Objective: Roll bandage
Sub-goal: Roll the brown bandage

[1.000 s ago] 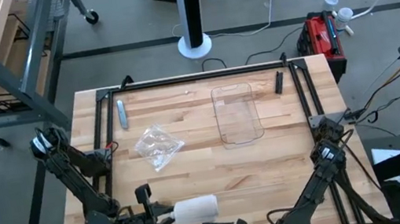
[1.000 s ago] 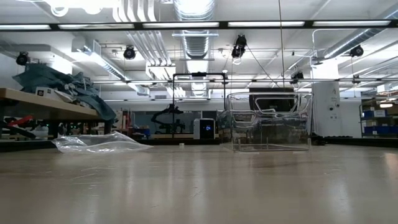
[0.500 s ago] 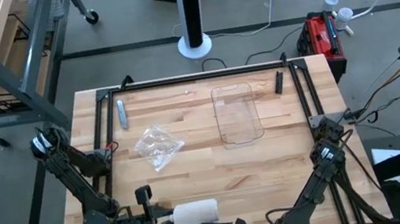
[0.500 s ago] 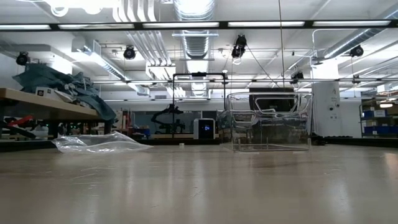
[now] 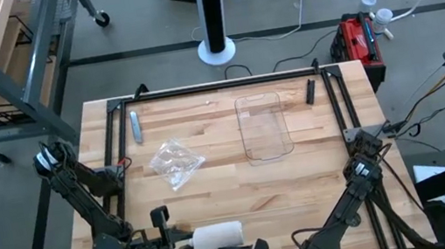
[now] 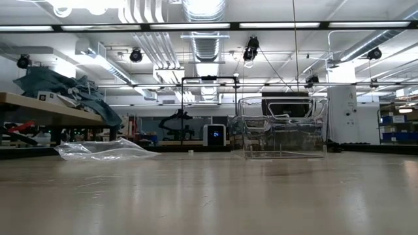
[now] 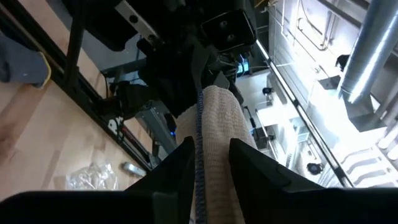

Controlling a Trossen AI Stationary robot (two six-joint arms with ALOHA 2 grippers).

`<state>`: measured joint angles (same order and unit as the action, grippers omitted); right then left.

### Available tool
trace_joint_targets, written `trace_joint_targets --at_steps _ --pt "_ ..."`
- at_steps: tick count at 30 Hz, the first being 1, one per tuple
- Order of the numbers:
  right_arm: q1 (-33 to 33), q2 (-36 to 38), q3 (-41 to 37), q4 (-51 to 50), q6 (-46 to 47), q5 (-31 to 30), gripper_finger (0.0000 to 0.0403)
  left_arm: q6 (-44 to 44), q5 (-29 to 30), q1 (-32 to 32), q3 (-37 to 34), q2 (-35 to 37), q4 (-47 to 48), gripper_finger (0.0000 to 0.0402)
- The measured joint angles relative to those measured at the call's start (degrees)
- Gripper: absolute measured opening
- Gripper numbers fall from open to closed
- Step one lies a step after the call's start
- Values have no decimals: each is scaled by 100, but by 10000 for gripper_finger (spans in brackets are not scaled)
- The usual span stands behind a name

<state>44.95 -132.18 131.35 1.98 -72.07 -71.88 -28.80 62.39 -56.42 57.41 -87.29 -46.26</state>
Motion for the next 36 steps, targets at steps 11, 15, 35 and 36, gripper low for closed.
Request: trace_joint_targets --at_steps 11,15,35,36 --pt "11 -4 17 0 247 -6 67 -2 -2 0 0 2 12 38" --pt "11 -4 17 -2 262 -8 55 -2 -2 0 0 2 11 38" --pt "398 -13 -30 -685 921 -467 79 58 -610 -2 -2 7 133 38" --pt "384 -13 -35 -716 920 -465 89 65 -610 -2 -2 7 133 38"
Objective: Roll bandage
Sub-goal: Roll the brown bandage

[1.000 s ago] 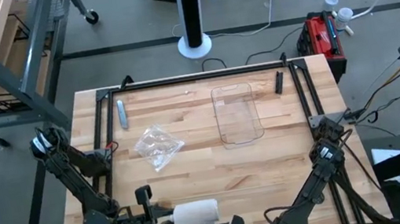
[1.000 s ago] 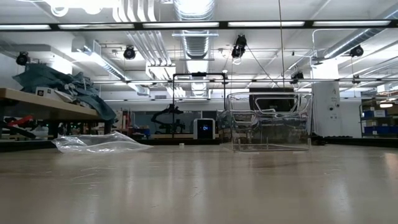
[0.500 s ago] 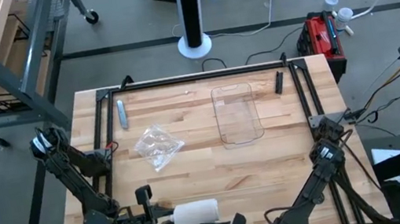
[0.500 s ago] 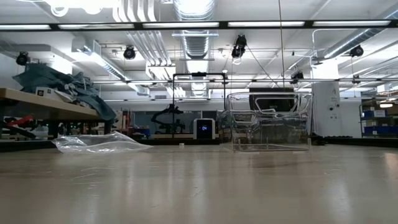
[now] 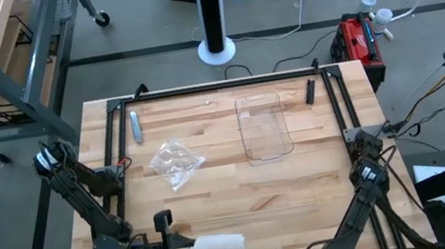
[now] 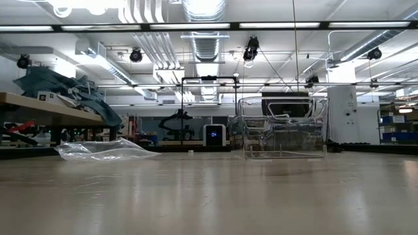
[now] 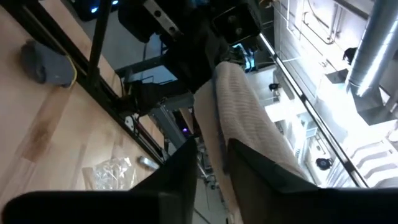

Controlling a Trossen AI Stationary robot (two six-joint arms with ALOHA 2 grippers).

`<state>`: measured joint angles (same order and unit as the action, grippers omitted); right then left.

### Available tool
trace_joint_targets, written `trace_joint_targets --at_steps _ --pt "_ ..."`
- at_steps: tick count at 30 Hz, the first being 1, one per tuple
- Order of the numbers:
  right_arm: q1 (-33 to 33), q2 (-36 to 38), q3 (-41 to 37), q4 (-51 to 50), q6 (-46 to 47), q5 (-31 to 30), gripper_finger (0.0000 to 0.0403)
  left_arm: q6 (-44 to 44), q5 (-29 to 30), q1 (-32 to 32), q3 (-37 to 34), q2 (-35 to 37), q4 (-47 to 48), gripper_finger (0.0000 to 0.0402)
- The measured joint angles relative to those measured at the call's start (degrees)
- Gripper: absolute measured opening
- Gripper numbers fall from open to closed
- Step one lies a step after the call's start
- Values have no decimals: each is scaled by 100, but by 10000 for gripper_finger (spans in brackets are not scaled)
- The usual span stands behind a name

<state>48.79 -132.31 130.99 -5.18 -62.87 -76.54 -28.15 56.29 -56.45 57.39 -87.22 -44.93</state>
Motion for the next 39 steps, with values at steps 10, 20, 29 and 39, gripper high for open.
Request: trace_joint_targets --at_steps 10,20,29,39 --pt "-2 0 -8 -5 -118 53 166 39 22 2 -2 0 96 38" --pt "27 2 -8 123 -83 445 147 55 232 2 -4 0 149 39" --pt "-249 -2 -8 350 -687 257 153 112 28 11 -4 0 159 39" --pt "-321 -15 104 426 -1023 165 78 150 28 9 -4 0 232 39"
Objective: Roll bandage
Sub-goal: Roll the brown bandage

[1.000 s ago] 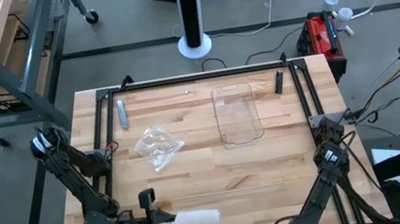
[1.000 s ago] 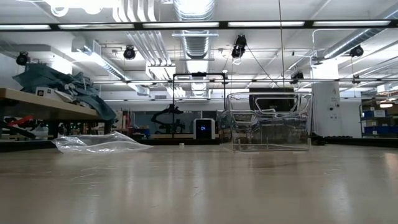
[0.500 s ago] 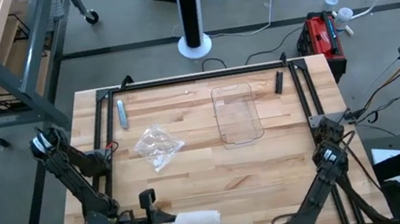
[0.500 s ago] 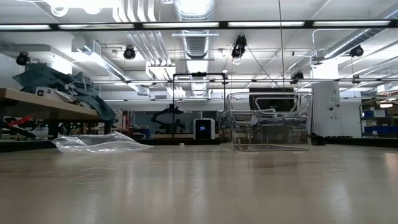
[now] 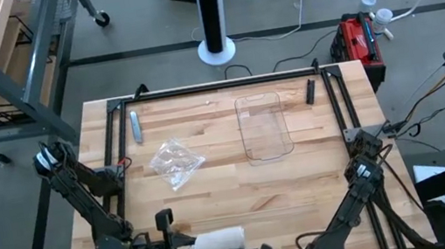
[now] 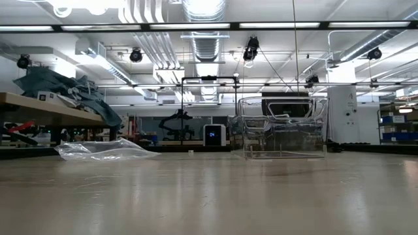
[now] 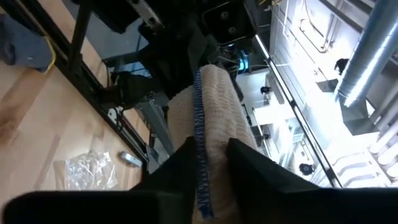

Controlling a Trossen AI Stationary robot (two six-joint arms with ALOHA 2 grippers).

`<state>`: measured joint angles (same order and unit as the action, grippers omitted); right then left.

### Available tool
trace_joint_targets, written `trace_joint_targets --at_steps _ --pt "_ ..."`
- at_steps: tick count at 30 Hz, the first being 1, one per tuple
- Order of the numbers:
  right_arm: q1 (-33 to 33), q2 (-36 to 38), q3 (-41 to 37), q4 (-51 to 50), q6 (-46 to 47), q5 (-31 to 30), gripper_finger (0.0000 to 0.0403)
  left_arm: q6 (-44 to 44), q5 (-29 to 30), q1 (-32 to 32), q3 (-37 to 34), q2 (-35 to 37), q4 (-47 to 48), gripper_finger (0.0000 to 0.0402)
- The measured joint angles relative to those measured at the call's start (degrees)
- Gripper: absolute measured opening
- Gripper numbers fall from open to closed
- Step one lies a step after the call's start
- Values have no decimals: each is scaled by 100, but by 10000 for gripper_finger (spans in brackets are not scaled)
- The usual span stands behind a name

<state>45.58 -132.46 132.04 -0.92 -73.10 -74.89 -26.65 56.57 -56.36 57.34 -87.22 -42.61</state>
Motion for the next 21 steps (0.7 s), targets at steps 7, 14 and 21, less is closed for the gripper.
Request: trace_joint_targets --at_steps 7,14,21 --pt "-8 0 75 -7 -21 -129 8 21 11 0 -1 0 15 39" --pt "143 0 75 -31 -46 -173 3 21 -67 -7 0 -4 39 39" --pt "230 0 75 -63 -47 -191 1 21 -71 -9 0 -7 35 39"
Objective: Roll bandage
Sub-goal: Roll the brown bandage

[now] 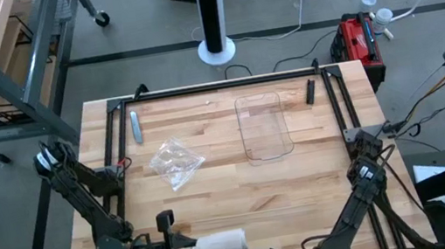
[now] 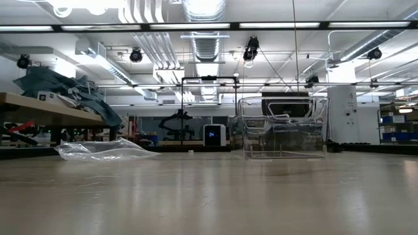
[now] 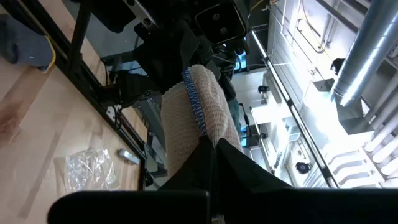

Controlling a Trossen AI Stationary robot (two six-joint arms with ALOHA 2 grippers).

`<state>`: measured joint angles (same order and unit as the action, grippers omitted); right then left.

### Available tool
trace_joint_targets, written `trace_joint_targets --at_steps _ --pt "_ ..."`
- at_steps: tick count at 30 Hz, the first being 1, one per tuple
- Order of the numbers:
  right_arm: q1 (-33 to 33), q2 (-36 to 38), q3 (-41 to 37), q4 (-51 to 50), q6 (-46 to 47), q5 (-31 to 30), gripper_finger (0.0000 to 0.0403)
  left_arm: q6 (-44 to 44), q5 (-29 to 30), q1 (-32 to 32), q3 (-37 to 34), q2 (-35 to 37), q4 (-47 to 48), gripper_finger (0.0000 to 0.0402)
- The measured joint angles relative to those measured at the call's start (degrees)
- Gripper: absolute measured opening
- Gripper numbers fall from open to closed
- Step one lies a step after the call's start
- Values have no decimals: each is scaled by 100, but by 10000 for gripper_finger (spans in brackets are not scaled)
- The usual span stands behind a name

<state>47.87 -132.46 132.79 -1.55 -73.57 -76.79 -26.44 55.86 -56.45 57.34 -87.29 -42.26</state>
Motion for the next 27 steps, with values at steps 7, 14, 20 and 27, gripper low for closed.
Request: trace_joint_targets --at_steps 7,14,20,27 --pt "-30 2 -62 -407 147 -41 6 -2 36 0 0 0 11 39" --pt "-24 2 -45 -385 498 -234 79 -2 61 2 0 0 -24 39" --pt "-24 2 -31 -375 550 -314 132 -31 327 -2 0 0 112 39" --pt "137 2 -24 -379 1702 -449 162 -76 1031 2 -38 2 1243 39"
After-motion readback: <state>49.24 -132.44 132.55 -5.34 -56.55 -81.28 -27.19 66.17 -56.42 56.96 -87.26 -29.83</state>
